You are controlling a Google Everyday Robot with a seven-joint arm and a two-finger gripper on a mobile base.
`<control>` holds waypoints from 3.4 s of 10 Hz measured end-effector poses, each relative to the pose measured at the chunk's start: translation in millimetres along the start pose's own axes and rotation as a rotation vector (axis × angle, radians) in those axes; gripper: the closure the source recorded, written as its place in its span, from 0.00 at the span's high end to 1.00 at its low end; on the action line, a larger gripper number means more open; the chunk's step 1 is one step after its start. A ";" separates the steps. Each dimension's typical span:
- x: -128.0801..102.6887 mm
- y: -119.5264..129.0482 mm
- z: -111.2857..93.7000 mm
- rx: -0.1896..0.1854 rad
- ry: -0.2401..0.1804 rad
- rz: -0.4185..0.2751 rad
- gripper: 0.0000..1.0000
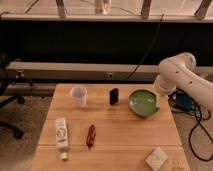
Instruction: Knock the eraser over
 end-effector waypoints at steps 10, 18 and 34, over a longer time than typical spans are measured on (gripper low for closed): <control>-75.0 -16.1 44.1 -0.015 -0.090 -0.092 0.00; -167.7 -40.2 64.9 -0.024 -0.174 -0.193 0.00; -247.9 -109.3 71.2 0.103 -0.342 -0.257 0.05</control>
